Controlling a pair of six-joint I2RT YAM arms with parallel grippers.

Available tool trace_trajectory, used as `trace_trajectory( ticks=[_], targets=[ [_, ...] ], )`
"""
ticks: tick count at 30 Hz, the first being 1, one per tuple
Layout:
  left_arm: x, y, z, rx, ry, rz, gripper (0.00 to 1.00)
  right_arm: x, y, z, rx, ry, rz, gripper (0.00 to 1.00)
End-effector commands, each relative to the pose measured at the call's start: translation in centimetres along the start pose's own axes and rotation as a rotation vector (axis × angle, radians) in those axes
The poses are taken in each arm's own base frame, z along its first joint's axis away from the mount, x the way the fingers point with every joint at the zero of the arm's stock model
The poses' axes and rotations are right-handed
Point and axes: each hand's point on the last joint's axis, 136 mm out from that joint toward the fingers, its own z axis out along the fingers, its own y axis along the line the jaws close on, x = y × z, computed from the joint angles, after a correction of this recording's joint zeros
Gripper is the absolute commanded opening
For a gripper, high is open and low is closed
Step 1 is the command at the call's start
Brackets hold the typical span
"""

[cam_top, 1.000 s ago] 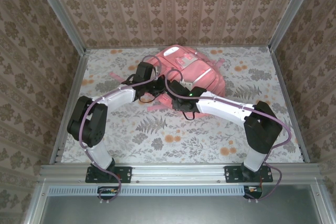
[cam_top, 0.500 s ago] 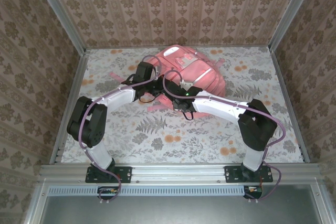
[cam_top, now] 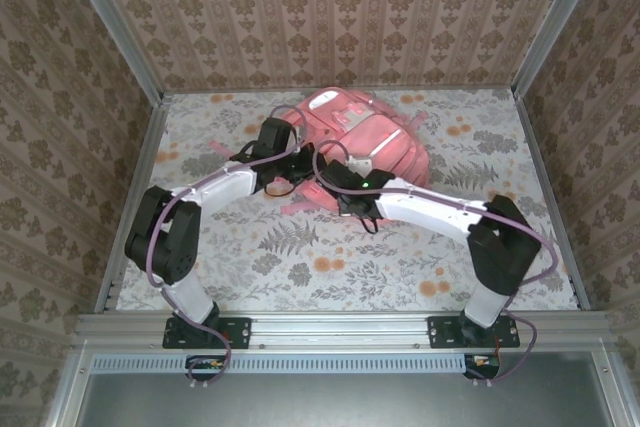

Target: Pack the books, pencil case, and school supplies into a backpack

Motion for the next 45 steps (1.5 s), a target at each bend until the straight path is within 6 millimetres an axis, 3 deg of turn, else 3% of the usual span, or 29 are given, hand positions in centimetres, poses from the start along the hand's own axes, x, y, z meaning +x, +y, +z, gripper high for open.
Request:
trace_trajectory(
  ticks=[1, 4, 6, 9, 11, 14, 15, 18, 20, 23, 27, 33, 45],
  targets=[
    [-1.4, -0.5, -2.2, -0.018, -0.051, 0.057, 0.00, -1.3, -5.7, -1.4, 0.101, -0.058, -0.033, 0.01],
    [-1.7, 0.1, -2.1, -0.035, -0.057, 0.060, 0.00, -1.7, -7.5, -1.4, 0.040, -0.024, -0.002, 0.01],
    [-1.9, 0.1, -2.1, -0.037, -0.059, 0.059, 0.00, -2.0, -7.0, -1.4, -0.044, 0.002, -0.001, 0.00],
    [-2.3, 0.3, -2.3, -0.049, -0.069, 0.058, 0.00, -2.4, -4.3, -1.9, -0.195, 0.030, -0.048, 0.00],
    [-2.7, 0.7, -3.0, -0.069, -0.084, 0.051, 0.01, -2.1, -1.4, -2.3, -0.329, 0.069, -0.080, 0.00],
    [-2.5, 1.1, -4.4, -0.105, -0.105, 0.041, 0.19, -1.9, 2.6, -3.0, -0.500, 0.108, -0.097, 0.00],
    [-3.3, 2.0, -5.5, -0.123, -0.135, 0.019, 0.25, -1.9, 3.6, -3.2, -0.531, 0.115, -0.100, 0.00],
    [-3.0, 3.1, -7.6, -0.158, -0.174, -0.020, 0.42, -2.7, 7.4, -4.1, -0.637, 0.109, -0.117, 0.00],
    [-2.4, 3.9, -8.9, -0.171, -0.200, -0.070, 0.48, -3.2, 9.8, -4.4, -0.693, 0.117, -0.125, 0.00],
    [-1.4, 3.2, -10.1, -0.109, -0.241, -0.133, 0.57, -3.9, 12.6, -4.4, -0.744, 0.131, -0.142, 0.00],
    [-0.3, 3.1, -11.0, -0.062, -0.271, -0.215, 0.61, -4.4, 15.2, -4.3, -0.797, 0.154, -0.147, 0.00],
    [0.2, 3.9, -10.5, -0.026, -0.281, -0.298, 0.58, -4.3, 16.3, -4.3, -0.824, 0.173, -0.151, 0.00],
    [-0.7, 4.8, -7.8, -0.009, -0.259, -0.355, 0.35, -3.5, 15.8, -4.0, -0.806, 0.194, -0.151, 0.00]
  ],
)
